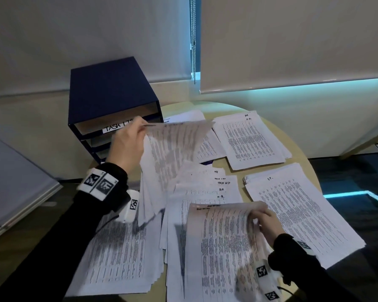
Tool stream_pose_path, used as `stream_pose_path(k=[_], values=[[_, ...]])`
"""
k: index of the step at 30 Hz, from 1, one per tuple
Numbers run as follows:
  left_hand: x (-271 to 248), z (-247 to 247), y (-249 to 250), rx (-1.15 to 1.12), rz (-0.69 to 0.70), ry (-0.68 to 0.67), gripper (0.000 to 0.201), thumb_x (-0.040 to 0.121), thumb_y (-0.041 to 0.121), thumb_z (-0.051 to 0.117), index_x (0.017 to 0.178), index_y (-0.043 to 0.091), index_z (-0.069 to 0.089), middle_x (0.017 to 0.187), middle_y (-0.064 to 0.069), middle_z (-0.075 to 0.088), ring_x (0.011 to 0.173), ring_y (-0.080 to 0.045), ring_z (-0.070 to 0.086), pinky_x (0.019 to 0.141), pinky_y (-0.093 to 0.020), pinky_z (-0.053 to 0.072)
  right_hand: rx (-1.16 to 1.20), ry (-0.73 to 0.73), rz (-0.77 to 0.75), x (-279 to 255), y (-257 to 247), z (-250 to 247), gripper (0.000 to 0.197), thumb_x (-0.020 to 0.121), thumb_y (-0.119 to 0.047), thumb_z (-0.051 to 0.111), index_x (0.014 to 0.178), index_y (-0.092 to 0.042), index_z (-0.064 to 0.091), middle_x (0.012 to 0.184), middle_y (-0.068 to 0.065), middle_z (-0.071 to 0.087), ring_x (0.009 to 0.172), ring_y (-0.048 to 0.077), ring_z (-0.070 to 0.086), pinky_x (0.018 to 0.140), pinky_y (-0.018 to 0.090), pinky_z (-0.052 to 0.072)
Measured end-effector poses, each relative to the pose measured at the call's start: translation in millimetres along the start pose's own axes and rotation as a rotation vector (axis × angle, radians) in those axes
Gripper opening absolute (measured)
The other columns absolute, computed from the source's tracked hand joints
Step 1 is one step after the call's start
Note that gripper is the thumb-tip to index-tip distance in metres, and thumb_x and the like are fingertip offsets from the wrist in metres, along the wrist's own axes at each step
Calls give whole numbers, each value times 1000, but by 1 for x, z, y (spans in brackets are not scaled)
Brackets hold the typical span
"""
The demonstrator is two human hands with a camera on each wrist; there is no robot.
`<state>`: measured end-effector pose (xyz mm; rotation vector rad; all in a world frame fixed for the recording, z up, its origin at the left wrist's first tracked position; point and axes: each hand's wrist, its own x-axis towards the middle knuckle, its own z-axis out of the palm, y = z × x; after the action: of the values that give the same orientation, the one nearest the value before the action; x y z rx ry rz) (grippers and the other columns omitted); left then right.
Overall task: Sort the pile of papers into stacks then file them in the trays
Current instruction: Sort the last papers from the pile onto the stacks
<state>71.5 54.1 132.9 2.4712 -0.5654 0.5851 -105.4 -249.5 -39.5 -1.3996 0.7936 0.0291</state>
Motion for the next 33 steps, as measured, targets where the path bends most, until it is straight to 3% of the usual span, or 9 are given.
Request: stream_pose_path(k=[4, 8, 12, 15, 18, 21, 24, 28, 33], values=[[23, -49, 1, 18, 14, 255, 14, 93, 4, 51, 103, 1, 60, 91, -17, 68, 78, -30, 61, 70, -32, 41, 77, 71, 7, 4, -9, -8, 24, 80, 15, 42, 67, -1, 54, 66, 6, 52, 60, 18, 46, 55, 27, 36], [38, -75, -9, -134, -186, 416, 20, 96, 17, 50, 107, 4, 58, 97, 1, 60, 84, -10, 53, 71, -19, 36, 222, 135, 6, 13, -22, -22, 23, 73, 13, 39, 62, -5, 48, 61, 4, 44, 53, 15, 42, 47, 23, 33], [25, -23, -39, -281, -289, 113, 16, 94, 18, 55, 82, 13, 46, 83, -3, 51, 75, -22, 48, 66, -28, 33, 403, 115, -4, 17, -39, -38, 48, 77, 10, 33, 43, -17, 56, 54, -2, 52, 54, 12, 48, 53, 23, 36], [-15, 41, -48, -358, -389, -254, 20, 95, 19, 56, 79, 10, 51, 91, -9, 64, 78, -25, 57, 65, -27, 38, 362, 108, -10, 16, -50, -43, 15, 65, -3, 47, 60, -14, 56, 58, -1, 49, 57, 15, 41, 53, 27, 31], [-59, 93, -35, -419, -476, -539, 17, 97, 22, 55, 105, 12, 65, 121, -9, 64, 88, -20, 61, 65, -22, 43, 171, 110, 37, 18, -48, -36, 9, 63, -9, 57, 72, -9, 53, 63, 4, 43, 57, 19, 39, 53, 28, 29], [-81, 125, -25, -346, -532, -779, 49, 99, 33, 50, 140, 6, 45, 148, -11, 42, 127, -23, 48, 100, -29, 41, -74, 89, 98, 21, -35, -13, 13, 77, 2, 54, 69, -8, 52, 58, 7, 43, 53, 19, 39, 51, 27, 29], [-89, 141, -21, -222, -523, -794, 49, 99, 34, 50, 138, 4, 48, 147, -14, 43, 133, -26, 43, 109, -32, 32, -235, 11, 112, 23, -12, 10, 18, 82, 7, 47, 73, -5, 57, 64, 13, 55, 57, 21, 51, 62, 38, 45], [-101, 148, -25, -21, -387, -782, 37, 91, 20, 61, 126, 13, 50, 129, -7, 47, 118, -25, 52, 98, -32, 39, -395, -46, 66, 29, 13, 22, 35, 91, -7, 43, 117, -22, 58, 95, 12, 67, 79, 23, 59, 76, 30, 46], [-105, 149, -27, -76, -384, -622, 16, 86, 8, 63, 94, 17, 54, 103, 2, 58, 91, -13, 56, 72, -23, 41, -479, -114, -19, 27, 19, 33, 42, 92, -12, 45, 133, -16, 51, 131, 4, 57, 111, 30, 58, 98, 40, 45]])
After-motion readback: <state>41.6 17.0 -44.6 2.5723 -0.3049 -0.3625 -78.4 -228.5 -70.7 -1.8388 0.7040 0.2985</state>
